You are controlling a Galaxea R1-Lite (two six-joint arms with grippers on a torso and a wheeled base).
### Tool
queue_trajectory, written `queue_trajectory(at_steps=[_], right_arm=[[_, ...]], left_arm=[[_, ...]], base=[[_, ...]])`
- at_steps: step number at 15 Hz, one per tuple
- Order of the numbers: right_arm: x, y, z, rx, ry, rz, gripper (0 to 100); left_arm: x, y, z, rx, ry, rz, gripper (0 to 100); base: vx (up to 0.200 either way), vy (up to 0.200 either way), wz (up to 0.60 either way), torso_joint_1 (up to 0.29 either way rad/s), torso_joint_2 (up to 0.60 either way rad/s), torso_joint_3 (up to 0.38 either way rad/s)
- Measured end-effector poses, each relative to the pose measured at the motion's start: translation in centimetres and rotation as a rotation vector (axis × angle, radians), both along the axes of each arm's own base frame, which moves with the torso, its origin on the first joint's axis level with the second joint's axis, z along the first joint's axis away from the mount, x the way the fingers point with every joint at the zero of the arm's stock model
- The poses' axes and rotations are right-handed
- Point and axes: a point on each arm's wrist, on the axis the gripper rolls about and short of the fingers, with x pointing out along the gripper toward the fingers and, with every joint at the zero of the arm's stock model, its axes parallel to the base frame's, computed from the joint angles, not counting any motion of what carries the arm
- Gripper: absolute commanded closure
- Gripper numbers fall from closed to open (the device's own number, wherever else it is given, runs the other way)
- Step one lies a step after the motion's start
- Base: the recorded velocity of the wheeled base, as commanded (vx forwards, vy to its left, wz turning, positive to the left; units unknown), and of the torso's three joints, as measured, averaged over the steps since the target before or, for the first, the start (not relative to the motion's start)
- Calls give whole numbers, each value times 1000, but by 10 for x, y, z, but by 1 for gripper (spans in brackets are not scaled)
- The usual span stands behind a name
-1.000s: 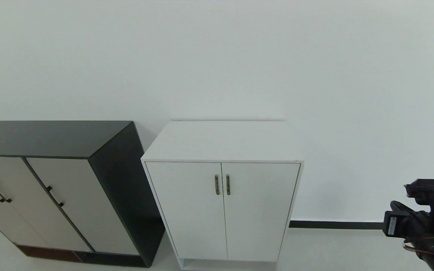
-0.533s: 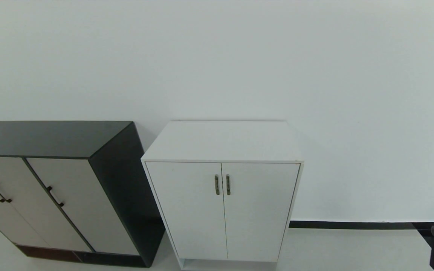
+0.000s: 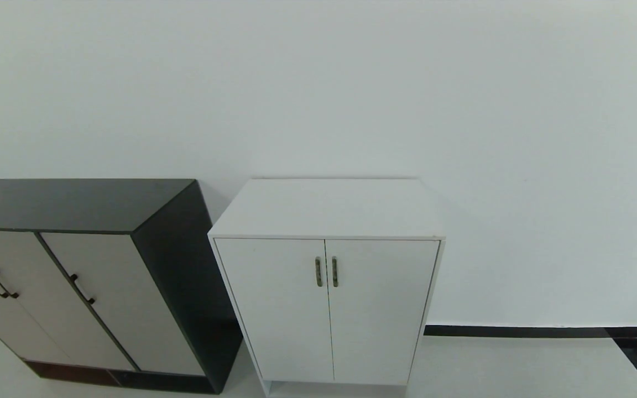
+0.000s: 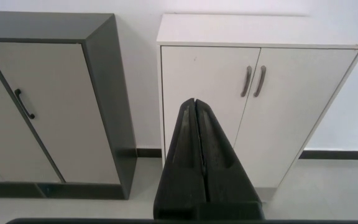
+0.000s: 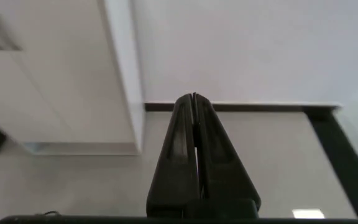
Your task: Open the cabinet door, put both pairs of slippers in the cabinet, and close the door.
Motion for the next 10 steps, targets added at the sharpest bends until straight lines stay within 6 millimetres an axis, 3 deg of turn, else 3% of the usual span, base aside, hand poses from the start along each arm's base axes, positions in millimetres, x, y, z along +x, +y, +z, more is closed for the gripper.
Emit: queue_trajectory(at_steps=[3,10], right_arm=[[-14,0,-9,51,-80,201,100],[-17,0,-17,101,-118,355,100]], left_arm=[[0,0,0,0,1,0,100],[0,0,0,0,0,0,100]], base=[[0,0,0,0,0,0],[0,0,0,0,0,0]])
